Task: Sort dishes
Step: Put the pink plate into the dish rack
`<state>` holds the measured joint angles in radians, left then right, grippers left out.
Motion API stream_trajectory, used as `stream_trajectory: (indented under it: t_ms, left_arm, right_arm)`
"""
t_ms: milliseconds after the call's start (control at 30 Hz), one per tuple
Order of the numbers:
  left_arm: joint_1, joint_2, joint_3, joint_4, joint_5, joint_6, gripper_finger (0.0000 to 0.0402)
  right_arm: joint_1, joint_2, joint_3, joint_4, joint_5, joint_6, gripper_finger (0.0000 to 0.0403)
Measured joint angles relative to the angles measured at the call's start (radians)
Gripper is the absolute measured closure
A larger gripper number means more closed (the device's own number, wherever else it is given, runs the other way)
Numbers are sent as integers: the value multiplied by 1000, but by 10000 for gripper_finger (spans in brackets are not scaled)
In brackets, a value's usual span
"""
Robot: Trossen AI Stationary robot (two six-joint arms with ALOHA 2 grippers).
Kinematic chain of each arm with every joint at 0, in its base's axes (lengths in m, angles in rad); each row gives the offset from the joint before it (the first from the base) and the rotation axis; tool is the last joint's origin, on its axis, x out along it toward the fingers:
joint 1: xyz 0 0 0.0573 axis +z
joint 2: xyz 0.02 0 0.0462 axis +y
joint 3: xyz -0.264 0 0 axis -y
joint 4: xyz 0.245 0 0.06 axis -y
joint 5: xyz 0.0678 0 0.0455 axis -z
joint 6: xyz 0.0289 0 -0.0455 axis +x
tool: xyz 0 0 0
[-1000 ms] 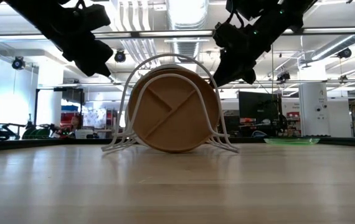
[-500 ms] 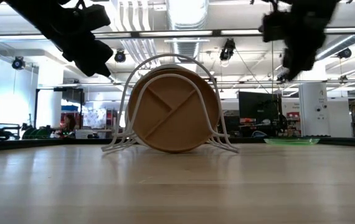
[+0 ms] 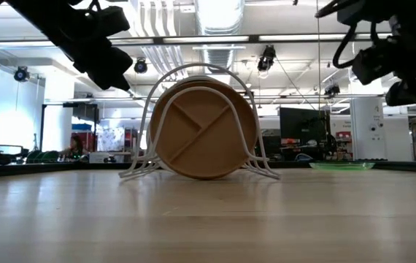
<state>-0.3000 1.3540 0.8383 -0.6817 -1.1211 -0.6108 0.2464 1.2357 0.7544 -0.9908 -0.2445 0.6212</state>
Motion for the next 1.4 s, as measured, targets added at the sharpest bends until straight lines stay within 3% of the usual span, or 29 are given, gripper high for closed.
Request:
stream_trajectory:
  t_ms: [167,367,667,833,1000,1167,1400]
  left_arm:
    - [0,0,0,0,8,0,401]
    - [0,0,0,0,8,4,401]
    - [0,0,-1,0,8,4,401]
    - [0,0,-1,0,8,4,401]
    - [0,0,-1,1,7,4,401]
    - [0,0,-1,1,7,4,401]
    - [0,0,-1,1,7,4,401]
  right_arm:
    - [47,69,-6,4,0,-22,251]
    - [75,190,-13,11,2,-61,250]
    - [77,313,-14,35,-1,-118,285]
    - [76,346,-14,89,-37,-151,331]
    - [76,343,-13,113,-93,-162,390]
    - [77,309,-13,116,-79,-140,399]
    - [76,197,-11,128,99,-67,402]
